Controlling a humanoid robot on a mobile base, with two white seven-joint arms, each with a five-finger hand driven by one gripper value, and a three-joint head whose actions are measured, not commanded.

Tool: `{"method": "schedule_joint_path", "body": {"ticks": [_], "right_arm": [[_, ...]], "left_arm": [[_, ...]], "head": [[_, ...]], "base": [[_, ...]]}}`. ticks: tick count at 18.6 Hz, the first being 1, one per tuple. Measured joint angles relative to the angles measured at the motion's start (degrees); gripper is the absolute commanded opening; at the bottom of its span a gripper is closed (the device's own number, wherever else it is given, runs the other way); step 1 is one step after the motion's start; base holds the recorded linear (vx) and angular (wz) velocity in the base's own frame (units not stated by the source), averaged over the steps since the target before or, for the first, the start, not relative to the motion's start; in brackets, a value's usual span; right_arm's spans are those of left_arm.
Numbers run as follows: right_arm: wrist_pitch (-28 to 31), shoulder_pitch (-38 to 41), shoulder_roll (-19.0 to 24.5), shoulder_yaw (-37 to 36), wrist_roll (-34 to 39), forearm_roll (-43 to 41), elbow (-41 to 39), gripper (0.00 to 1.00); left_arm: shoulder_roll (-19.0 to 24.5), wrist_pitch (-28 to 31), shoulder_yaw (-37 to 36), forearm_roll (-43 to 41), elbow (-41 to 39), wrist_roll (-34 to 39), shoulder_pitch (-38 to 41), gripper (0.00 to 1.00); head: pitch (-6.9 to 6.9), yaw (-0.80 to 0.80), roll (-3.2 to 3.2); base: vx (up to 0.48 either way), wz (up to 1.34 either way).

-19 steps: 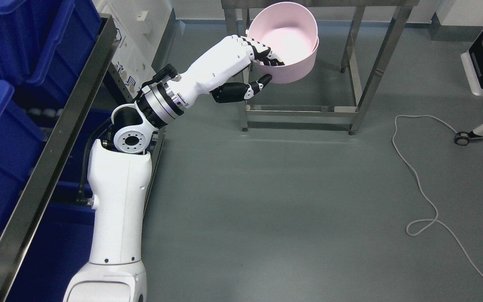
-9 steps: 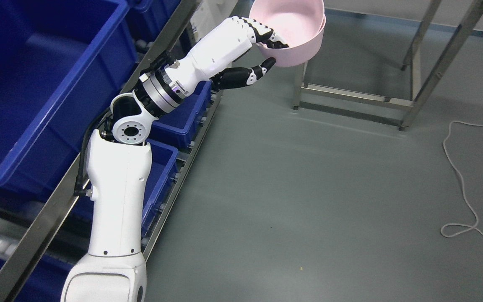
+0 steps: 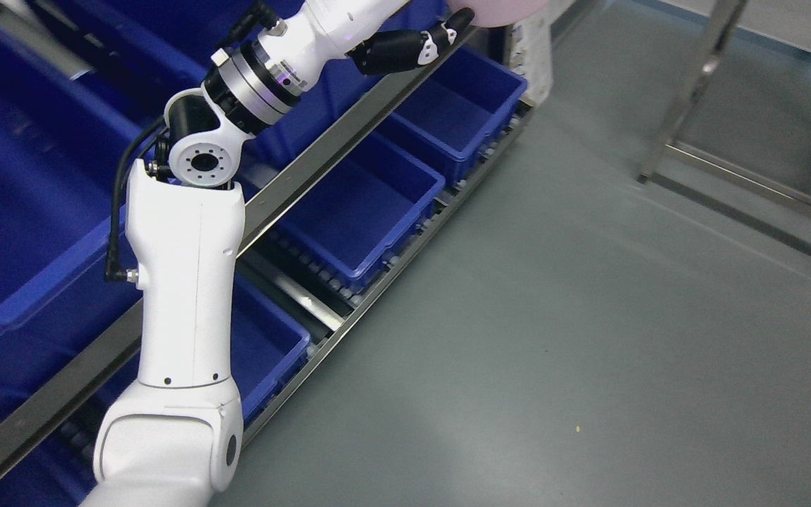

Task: Stack pink IKEA bowls on left shelf middle
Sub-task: 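Carry the stacked bowls in the left hand while turning toward the blue bins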

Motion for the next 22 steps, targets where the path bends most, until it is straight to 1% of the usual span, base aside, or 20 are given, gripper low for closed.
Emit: {"method": "schedule_joint_path", "body": {"ticks": [4,8,11,18,22], "right_arm": [[0.0,0.0,0.0,0.0,0.0,0.0,0.0,1.0],[0.0,-0.01,0.0,0.0,0.0,0.0,0.0,1.0],[0.0,-0.01,0.0,0.0,0.0,0.0,0.0,1.0],[0.0,-0.02,0.0,0.0,0.0,0.0,0.0,1.0],[0.0,-0.02,0.0,0.0,0.0,0.0,0.0,1.0]], "left_arm": [[0.0,4.56,-0.76,-0.59,-0.08,-0.46,-2.26,0.07],[0.0,7.77,-1.34,-1.74,-0.16,-0.6,-3.22,0.07],[0.0,12.34,-1.65,-3.22,-0.08,-1.98,-3.54,0.08],[0.0,21.48,-2.21,-5.42,0.67,-6.11,-4.74,0.08],[0.0,23.59,-2.97,-6.25,1.62,-8.1,-5.07,0.08]], "head": [[0.0,0.0,0.0],[0.0,0.0,0.0],[-0.01,0.0,0.0],[-0.01,0.0,0.0],[-0.01,0.0,0.0]], "base": [[-0.183,1.01],[-0.119,1.01],[-0.021,0.8],[0.062,0.4],[0.071,0.22]]}}
